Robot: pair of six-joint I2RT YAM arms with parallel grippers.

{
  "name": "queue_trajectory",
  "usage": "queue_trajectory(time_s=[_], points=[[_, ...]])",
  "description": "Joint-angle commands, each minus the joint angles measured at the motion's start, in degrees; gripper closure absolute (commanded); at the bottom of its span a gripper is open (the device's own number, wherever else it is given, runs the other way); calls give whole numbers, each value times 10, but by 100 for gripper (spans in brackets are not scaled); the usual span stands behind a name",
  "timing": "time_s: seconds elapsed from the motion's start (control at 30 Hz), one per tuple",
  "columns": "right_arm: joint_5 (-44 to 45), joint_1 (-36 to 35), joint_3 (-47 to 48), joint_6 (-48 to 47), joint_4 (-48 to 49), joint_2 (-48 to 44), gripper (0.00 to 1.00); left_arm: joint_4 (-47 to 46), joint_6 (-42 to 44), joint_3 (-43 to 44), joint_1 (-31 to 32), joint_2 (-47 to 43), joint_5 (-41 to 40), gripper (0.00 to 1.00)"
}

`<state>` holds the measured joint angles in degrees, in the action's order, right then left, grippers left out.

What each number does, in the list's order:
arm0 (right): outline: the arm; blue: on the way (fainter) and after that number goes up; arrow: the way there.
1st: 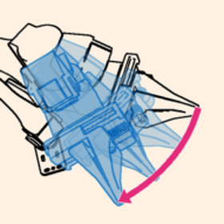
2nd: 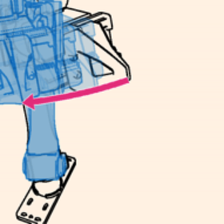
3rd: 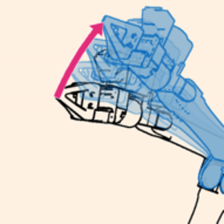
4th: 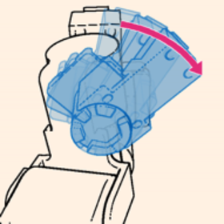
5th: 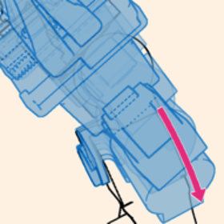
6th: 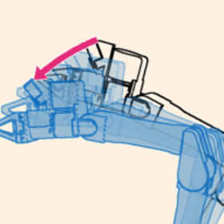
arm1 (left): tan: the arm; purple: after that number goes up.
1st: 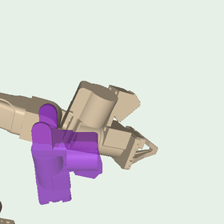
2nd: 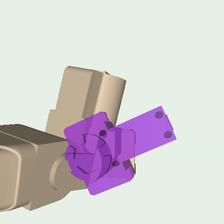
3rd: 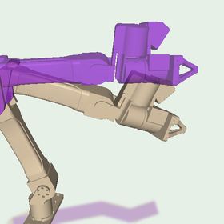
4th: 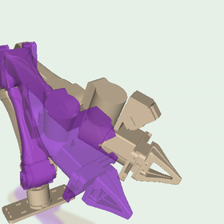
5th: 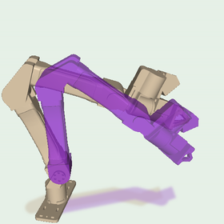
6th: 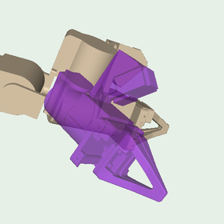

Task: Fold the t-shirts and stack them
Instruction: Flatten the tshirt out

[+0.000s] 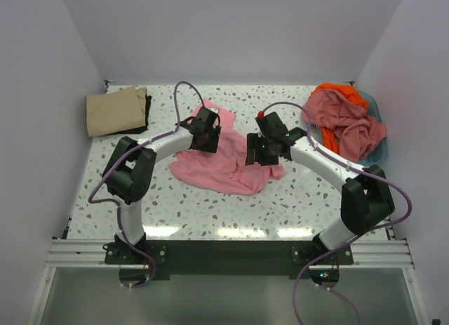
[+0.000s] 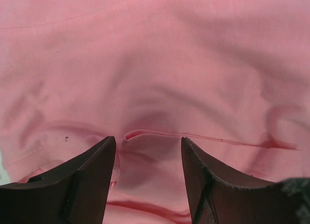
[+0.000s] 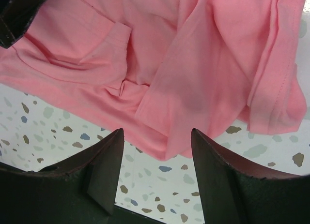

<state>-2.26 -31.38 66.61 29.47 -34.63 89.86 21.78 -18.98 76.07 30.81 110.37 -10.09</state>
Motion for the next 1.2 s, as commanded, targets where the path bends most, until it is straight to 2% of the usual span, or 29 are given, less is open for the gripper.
queue_trajectory(time_s=[0.0, 0.1, 0.27, 0.3, 0.37, 0.4, 0.5, 0.6, 0.67, 0.93, 1.17], points=[[-3, 3, 2, 6, 11, -14, 39, -27, 20, 21, 0, 15, -5, 39], [-4, 3, 2, 6, 9, -14, 39, -34, 22, 22, 0, 20, -10, 41], [-6, 3, 3, 5, 7, -7, 39, -36, 28, 25, 0, 31, -7, 51], [-6, 3, 3, 6, 5, -7, 39, -34, 28, 25, 0, 32, -8, 59], [-3, 3, 4, 5, 4, -4, 39, -32, 27, 23, 0, 33, -12, 67], [-3, 3, 5, 5, 4, -3, 39, -33, 27, 22, 0, 31, -13, 75], [-5, 3, 6, 2, 4, 2, 39, -34, 28, 18, 0, 29, -18, 87], [-10, 3, 11, 1, 3, 11, 39, -31, 28, 18, 0, 32, -19, 93], [-13, 3, 14, 1, 3, 15, 39, -32, 28, 18, 0, 32, -19, 93], [-20, 3, 16, -2, 3, 25, 39, -30, 32, 18, 0, 34, -26, 74], [-23, 2, 14, -2, 4, 26, 39, -28, 39, 22, 0, 41, -35, 73]])
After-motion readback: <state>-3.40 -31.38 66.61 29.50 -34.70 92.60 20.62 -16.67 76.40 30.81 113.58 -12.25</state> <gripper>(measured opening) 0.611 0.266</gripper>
